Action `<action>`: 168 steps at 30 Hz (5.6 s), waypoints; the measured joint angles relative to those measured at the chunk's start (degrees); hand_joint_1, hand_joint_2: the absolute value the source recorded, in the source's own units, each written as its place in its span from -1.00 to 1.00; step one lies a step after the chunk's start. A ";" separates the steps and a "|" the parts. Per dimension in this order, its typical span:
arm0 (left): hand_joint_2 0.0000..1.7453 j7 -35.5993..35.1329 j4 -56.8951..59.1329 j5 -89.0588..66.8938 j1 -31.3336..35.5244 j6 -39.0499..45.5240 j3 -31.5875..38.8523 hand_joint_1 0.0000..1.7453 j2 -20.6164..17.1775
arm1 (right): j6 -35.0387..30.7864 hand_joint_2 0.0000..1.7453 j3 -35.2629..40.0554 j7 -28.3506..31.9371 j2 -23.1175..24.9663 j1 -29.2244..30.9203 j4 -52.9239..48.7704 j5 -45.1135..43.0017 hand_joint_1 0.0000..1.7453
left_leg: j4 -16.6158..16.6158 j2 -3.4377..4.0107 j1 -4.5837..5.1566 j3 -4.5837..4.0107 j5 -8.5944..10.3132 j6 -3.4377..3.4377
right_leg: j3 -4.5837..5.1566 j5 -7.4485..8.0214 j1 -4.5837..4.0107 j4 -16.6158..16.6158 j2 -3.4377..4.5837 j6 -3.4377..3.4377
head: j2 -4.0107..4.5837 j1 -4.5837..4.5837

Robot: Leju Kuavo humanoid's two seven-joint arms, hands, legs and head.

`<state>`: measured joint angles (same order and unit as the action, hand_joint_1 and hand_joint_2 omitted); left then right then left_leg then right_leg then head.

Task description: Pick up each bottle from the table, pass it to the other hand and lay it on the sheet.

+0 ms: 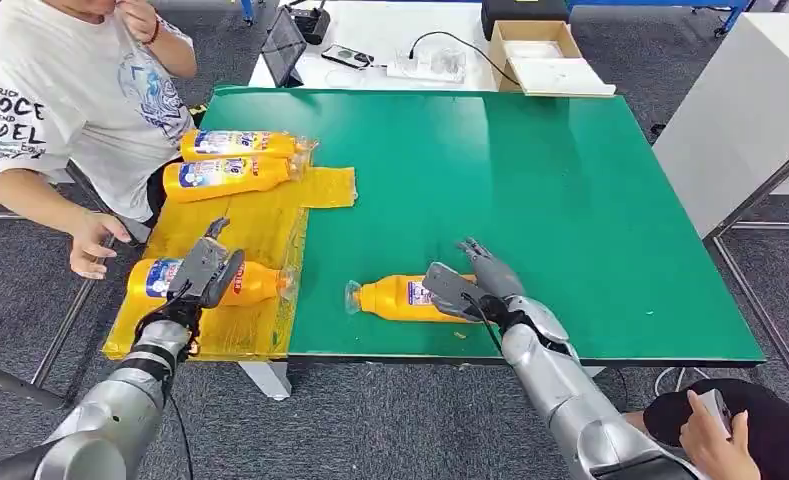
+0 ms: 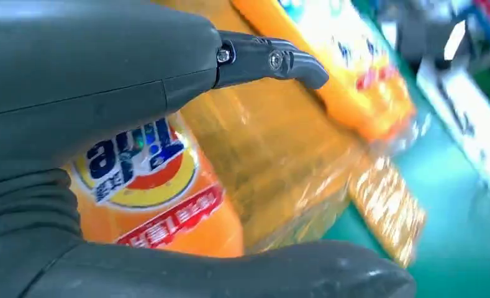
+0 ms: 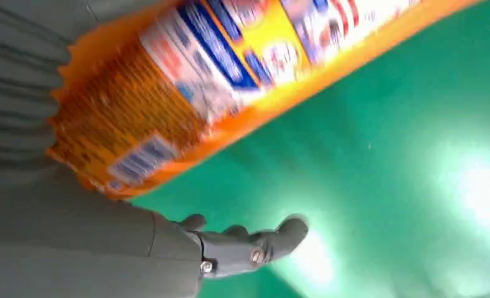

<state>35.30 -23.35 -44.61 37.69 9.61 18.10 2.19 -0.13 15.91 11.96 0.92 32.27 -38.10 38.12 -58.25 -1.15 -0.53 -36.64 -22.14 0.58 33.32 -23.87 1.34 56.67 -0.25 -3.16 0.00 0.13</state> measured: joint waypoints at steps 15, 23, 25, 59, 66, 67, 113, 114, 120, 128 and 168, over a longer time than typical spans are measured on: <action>-1.00 4.78 -3.95 6.49 -3.64 15.62 -5.51 -1.00 5.57 | 5.09 1.00 5.97 7.41 -3.39 1.51 1.18 -3.30 -1.00 | -0.02 0.12 -0.01 -0.19 -0.01 0.01 | 0.24 0.02 -0.01 -0.01 0.08 -0.01 | 0.00 0.00; -1.00 4.83 -5.62 10.40 -4.26 17.39 -9.40 -1.00 6.62 | 6.12 1.00 9.25 8.85 -4.79 1.48 -0.13 -3.78 -1.00 | -0.02 0.13 -0.01 -0.29 -0.01 0.01 | 0.33 0.03 -0.01 -0.01 0.09 -0.01 | 0.00 -0.02; -1.00 4.83 -5.94 11.57 -4.37 17.82 -10.36 -1.00 6.80 | 7.79 1.00 10.36 8.83 -5.75 1.72 -0.48 -4.04 -1.00 | -0.03 0.11 -0.01 -0.32 -0.01 0.01 | 0.34 0.02 0.00 -0.01 0.08 -0.01 | 0.00 -0.02; 1.00 4.87 -28.57 31.36 -13.39 17.43 -23.26 -1.00 9.53 | 11.99 1.00 28.94 -4.11 -16.68 6.30 -0.20 -4.94 1.00 | -0.05 0.37 -0.02 -0.39 0.03 0.13 | 0.62 0.26 -0.01 -0.05 0.32 -0.04 | 0.00 -0.02; 1.00 4.87 -31.58 29.06 -15.59 15.94 -24.31 -1.00 10.25 | 2.66 1.00 27.54 -5.58 -14.75 4.05 -0.15 -3.87 1.00 | -0.04 0.98 -0.02 -0.19 -0.12 0.04 | 0.52 0.37 -0.05 -0.06 0.99 0.10 | 0.00 0.00; 1.00 4.87 -31.80 28.82 -15.79 15.75 -24.30 -1.00 10.42 | 1.70 1.00 26.97 -5.62 -14.31 3.43 -0.18 -3.25 1.00 | -0.04 1.05 -0.02 -0.16 -0.16 0.00 | 0.52 0.39 -0.07 -0.07 1.09 0.12 | 0.00 0.00; 1.00 -12.38 -36.89 53.57 -22.81 -16.37 -24.48 -1.00 12.83 | -37.18 1.00 -12.13 20.15 5.82 -28.08 -42.14 -7.06 1.00 | -0.04 0.88 -0.10 -1.35 -0.11 -0.03 | 1.56 0.36 -0.12 -0.03 0.98 0.09 | 0.00 -0.02; 1.00 -12.98 -36.87 55.16 -22.87 -18.21 -24.74 -1.00 12.81 | -37.18 1.00 -12.20 20.54 5.95 -28.18 -42.23 -6.91 1.00 | -0.04 0.88 -0.10 -1.35 -0.11 -0.03 | 1.56 0.36 -0.13 -0.03 0.98 0.09 | 0.00 -0.02; 1.00 -13.56 -36.87 56.15 -23.11 -19.44 -25.57 -1.00 12.78 | -37.18 1.00 -12.37 20.96 6.43 -28.66 -42.51 -6.82 1.00 | -0.04 0.88 -0.10 -1.36 -0.10 -0.03 | 1.56 0.36 -0.13 -0.03 0.98 0.09 | 0.00 -0.02; 1.00 -14.63 -37.41 62.76 -23.75 -26.56 -26.67 -1.00 12.37 | -35.55 1.00 -12.25 23.23 6.56 -29.02 -42.45 -5.88 1.00 | -0.04 0.88 -0.11 -1.39 -0.11 -0.03 | 1.56 0.36 -0.13 -0.03 0.98 0.09 | 0.00 -0.02; 1.00 -15.46 -48.41 70.38 -28.36 -32.27 -34.77 -1.00 11.69 | -30.45 1.00 1.68 24.19 13.18 -26.40 -20.04 -1.53 1.00 | -0.04 0.88 -0.11 -1.40 -0.11 -0.04 | 1.61 0.34 -0.13 -0.03 0.97 0.09 | 0.00 -0.02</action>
<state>19.85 -71.76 25.77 9.33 -22.67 -16.68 13.88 -30.58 17.60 36.15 14.10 5.87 -58.14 36.59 -58.29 -0.27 -0.64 -38.03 -22.25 0.54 34.92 -23.52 1.21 56.65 0.72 -3.07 0.00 0.11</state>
